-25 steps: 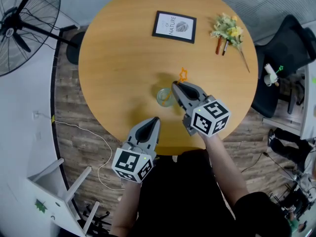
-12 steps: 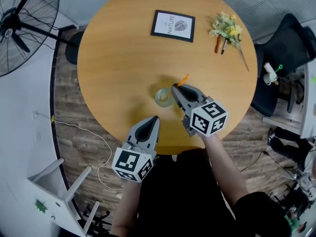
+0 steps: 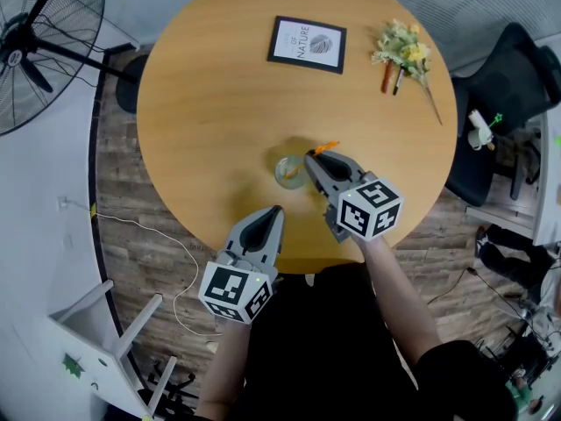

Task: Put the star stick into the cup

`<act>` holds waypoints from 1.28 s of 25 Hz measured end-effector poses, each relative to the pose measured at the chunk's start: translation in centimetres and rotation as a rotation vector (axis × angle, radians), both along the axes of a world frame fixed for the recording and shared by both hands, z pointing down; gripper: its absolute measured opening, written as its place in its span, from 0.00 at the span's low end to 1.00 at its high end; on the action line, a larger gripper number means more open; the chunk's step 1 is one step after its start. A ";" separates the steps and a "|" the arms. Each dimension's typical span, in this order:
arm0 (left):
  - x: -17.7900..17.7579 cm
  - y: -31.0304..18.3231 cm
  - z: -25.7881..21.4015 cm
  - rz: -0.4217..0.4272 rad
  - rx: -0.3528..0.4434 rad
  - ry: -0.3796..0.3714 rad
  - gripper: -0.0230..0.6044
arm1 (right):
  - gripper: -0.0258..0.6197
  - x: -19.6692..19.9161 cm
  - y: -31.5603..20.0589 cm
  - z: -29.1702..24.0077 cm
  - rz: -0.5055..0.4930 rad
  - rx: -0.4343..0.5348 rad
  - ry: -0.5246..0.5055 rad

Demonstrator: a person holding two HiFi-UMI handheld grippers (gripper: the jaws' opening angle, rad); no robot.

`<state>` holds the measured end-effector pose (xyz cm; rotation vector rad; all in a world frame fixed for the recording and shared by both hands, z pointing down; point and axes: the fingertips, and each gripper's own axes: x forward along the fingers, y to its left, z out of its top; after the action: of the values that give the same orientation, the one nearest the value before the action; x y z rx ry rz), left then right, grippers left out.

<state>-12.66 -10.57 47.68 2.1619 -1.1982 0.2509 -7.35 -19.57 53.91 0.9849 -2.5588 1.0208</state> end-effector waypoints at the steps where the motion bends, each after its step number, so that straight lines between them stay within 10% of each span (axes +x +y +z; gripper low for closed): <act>1: 0.0 0.0 0.0 0.000 0.000 0.000 0.03 | 0.09 0.0 0.0 0.0 0.000 -0.001 0.000; 32: 0.0 0.2 -0.3 -0.005 0.004 -0.001 0.03 | 0.12 1.4 -0.1 1.4 0.032 -0.060 0.012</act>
<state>-12.64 -10.40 47.42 2.1619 -1.2056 0.2479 -5.95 -19.66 55.28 1.0166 -2.4948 1.0896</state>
